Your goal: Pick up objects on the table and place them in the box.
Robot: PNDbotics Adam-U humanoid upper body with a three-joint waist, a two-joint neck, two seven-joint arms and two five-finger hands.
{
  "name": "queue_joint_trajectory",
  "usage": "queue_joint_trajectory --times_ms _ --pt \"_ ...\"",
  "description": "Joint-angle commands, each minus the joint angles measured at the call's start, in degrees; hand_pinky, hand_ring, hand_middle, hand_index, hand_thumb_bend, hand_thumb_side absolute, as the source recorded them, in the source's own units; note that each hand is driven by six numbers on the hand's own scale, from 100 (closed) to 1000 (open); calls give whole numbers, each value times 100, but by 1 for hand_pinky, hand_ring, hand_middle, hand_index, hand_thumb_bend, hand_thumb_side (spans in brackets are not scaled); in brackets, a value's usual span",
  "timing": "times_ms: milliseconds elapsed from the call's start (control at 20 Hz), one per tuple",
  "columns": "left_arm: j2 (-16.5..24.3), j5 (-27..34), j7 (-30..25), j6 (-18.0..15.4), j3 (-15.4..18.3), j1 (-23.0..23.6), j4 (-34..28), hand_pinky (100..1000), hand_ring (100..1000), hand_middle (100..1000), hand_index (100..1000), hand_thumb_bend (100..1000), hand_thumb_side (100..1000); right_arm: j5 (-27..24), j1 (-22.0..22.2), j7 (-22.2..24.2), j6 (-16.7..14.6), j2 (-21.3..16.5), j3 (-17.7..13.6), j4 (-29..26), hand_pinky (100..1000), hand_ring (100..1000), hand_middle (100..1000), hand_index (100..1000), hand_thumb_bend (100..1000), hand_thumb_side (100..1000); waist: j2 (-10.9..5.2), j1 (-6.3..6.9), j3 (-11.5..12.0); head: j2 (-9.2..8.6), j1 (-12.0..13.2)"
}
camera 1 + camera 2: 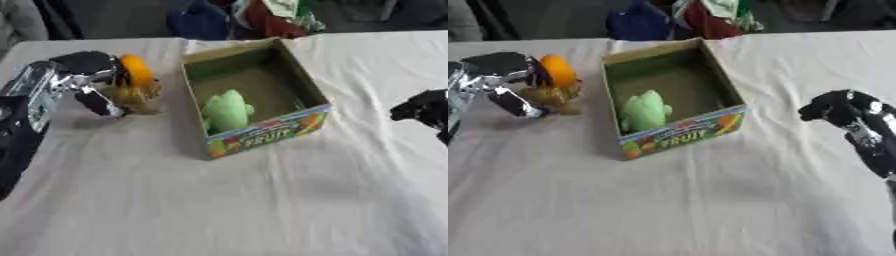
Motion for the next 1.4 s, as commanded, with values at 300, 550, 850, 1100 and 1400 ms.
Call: queue_joint_trajectory --times_ms 300,550,850,1100,1400 --pt "131 256 188 -3 149 -46 -108 597 494 445 621 211 259 13 -60 -6 -31 -108 -38 -55 725 720 609 729 100 611 -75 -18 1 -30 -2" --pt "240 676 108 75 251 -73 -499 583 477 415 586 136 240 11 -57 -6 -32 -117 -40 -52 726 720 609 729 100 610 -86 -14 14 -29 -16" --pt "356 979 1 95 219 -289 -1135 586 477 416 587 160 219 8 -54 2 -27 -131 -34 -47 726 720 609 729 100 608 -115 9 19 -21 -21" --pt "206 949 -1 79 69 -708 -1234 589 486 428 601 185 217 -23 -73 42 -19 -120 12 -54 726 720 609 729 100 604 -150 9 -43 -32 17" --pt "-258 591 369 114 -48 -1102 -900 592 493 440 614 183 262 -70 -147 144 -3 -66 127 -60 725 720 609 729 100 602 -171 11 -256 -60 117"
